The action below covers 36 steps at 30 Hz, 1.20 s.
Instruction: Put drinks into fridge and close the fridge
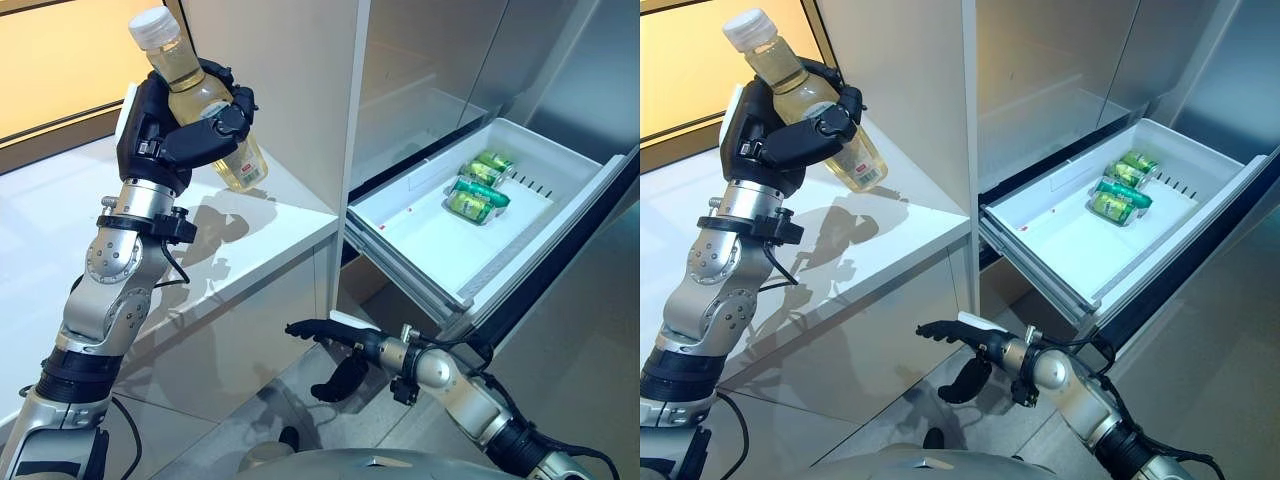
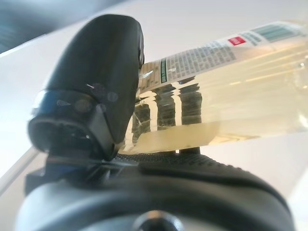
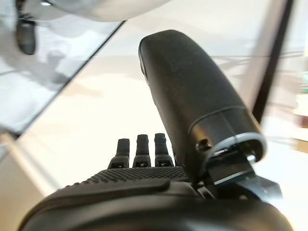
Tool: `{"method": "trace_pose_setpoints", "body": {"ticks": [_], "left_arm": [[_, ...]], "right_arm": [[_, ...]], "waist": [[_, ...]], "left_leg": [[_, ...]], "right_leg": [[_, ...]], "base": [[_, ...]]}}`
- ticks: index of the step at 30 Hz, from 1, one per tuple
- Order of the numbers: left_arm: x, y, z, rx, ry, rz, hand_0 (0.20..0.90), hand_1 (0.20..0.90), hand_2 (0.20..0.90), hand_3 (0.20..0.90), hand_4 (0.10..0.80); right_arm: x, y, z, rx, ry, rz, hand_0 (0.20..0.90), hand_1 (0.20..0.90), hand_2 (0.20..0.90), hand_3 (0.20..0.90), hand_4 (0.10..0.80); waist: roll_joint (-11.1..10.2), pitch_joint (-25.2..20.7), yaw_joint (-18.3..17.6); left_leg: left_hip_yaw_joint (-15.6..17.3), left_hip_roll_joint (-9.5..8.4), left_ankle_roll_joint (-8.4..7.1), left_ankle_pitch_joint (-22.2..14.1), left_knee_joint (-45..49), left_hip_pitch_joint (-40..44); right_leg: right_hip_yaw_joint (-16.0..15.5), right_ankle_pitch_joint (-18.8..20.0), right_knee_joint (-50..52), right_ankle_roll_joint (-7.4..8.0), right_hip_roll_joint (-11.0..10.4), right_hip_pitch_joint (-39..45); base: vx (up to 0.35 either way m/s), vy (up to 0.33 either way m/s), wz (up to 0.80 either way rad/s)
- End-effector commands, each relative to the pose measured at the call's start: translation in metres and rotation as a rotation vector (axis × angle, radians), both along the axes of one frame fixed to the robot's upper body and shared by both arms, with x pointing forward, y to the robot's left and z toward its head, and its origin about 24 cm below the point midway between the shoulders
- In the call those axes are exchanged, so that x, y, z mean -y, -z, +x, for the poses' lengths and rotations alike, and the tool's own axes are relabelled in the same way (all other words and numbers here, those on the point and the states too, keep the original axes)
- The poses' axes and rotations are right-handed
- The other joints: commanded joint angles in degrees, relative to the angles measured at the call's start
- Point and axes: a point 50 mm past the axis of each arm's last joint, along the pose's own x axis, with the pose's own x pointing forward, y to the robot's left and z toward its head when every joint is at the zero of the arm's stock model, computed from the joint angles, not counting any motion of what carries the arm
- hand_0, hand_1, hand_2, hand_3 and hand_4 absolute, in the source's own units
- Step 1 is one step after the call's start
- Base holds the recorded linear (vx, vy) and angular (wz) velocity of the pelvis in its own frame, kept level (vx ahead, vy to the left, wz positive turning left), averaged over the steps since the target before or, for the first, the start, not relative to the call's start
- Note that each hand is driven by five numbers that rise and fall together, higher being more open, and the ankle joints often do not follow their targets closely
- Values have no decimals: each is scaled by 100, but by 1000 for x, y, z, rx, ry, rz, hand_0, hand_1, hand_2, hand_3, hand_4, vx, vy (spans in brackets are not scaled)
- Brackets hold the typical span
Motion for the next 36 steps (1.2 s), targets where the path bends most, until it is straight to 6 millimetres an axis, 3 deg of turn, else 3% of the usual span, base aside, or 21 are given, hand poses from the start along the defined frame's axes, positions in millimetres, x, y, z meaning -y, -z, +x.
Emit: {"method": "trace_pose_setpoints", "body": {"ticks": [1, 10, 14, 16, 20, 25, 29, 36], "left_arm": [[12, -69, -32, 464, 138, -30, 300, 300, 300, 200, 100], [7, -62, -41, 491, 205, 25, 300, 300, 300, 200, 100], [2, -58, -43, 510, 175, 70, 300, 300, 300, 200, 100], [-2, -59, -46, 530, 156, 108, 300, 300, 300, 200, 100], [-9, -60, -58, 606, 105, 211, 300, 300, 300, 200, 100], [-14, -63, -62, 624, 51, 270, 300, 300, 300, 200, 100], [-16, -66, -59, 610, 59, 267, 300, 300, 300, 200, 100], [1, -65, -49, 562, 157, 257, 300, 300, 300, 200, 100]], "right_arm": [[-21, -77, 15, 199, -183, 276, 900, 900, 900, 900, 800], [-6, -144, 13, 166, -444, 524, 900, 900, 900, 900, 800], [3, -166, 19, 210, -390, 650, 900, 900, 900, 900, 800], [12, -172, 25, 252, -277, 682, 900, 900, 900, 900, 800], [38, -167, 32, 282, -58, 724, 900, 900, 900, 900, 800], [55, -158, 32, 249, 50, 720, 900, 900, 900, 900, 800], [56, -158, 37, 231, 75, 719, 900, 900, 900, 900, 800], [43, -165, 49, 225, 65, 707, 900, 900, 900, 900, 800]], "waist": [[-20, -443, -11], [-105, -497, 17], [-122, -522, 28], [-121, -541, 22], [-99, -568, -50], [-88, -596, -136], [-86, -591, -145], [-87, -558, -118]], "left_leg": [[27, -404, 272, -451, 8, 96], [72, -409, 275, -385, 8, 63], [60, -416, 279, -396, 8, 73], [59, -419, 283, -401, 8, 68], [115, -402, 293, -410, 8, 52], [177, -384, 293, -434, 8, 41], [190, -376, 279, -434, 8, 44], [164, -376, 268, -437, 8, 70]], "right_leg": [[33, 215, 138, 304, -81, -209], [-9, 286, 135, 290, -105, -239], [-11, 297, 123, 289, -108, -232], [-10, 300, 113, 294, -110, -234], [16, 297, 128, 298, -107, -277], [70, 306, 102, 298, -89, -308], [71, 306, 98, 294, -86, -305], [49, 303, 89, 284, -87, -278]], "base": [[-40, 9, 0], [-4, 1, 0], [0, 0, 0], [0, 0, 0], [0, 0, 0], [0, 0, 0], [0, 0, 0], [0, 0, 0]]}}
